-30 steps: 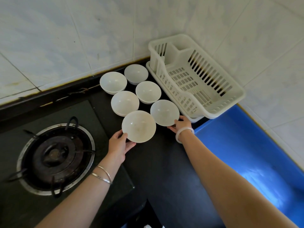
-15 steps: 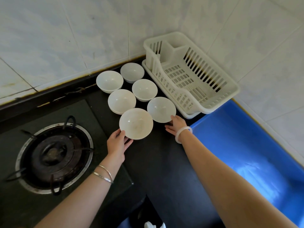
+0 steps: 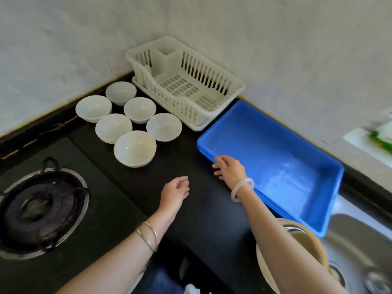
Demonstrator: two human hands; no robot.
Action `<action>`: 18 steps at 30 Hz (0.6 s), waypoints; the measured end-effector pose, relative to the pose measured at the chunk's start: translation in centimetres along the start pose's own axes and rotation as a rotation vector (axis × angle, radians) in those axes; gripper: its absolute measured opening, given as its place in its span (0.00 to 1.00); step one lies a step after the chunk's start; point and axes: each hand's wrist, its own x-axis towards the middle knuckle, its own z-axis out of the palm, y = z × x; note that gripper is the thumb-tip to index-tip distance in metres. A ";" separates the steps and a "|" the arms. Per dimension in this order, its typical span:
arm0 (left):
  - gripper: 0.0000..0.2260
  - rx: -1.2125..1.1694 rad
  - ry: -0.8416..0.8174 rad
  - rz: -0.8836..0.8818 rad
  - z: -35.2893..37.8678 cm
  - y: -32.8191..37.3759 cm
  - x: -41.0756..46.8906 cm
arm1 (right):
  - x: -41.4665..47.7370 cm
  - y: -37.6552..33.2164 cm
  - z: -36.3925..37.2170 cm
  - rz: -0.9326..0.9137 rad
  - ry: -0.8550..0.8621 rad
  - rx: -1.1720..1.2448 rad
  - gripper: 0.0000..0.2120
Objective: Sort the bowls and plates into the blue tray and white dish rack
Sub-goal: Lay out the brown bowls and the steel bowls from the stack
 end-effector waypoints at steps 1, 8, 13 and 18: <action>0.13 0.076 -0.052 0.030 1.3 -0.1 -0.7 | -1.3 1.2 -1.6 -0.006 0.034 -0.041 0.08; 0.11 0.571 -0.402 0.235 10.5 -1.9 -6.8 | -10.5 10.2 -11.8 0.110 0.313 -0.402 0.07; 0.12 0.754 -0.508 0.403 15.1 -3.5 -10.3 | -16.3 15.4 -16.2 0.195 0.518 -0.528 0.09; 0.13 0.836 -0.466 0.532 17.6 -4.2 -12.1 | -18.3 17.8 -16.8 0.273 0.482 -0.458 0.11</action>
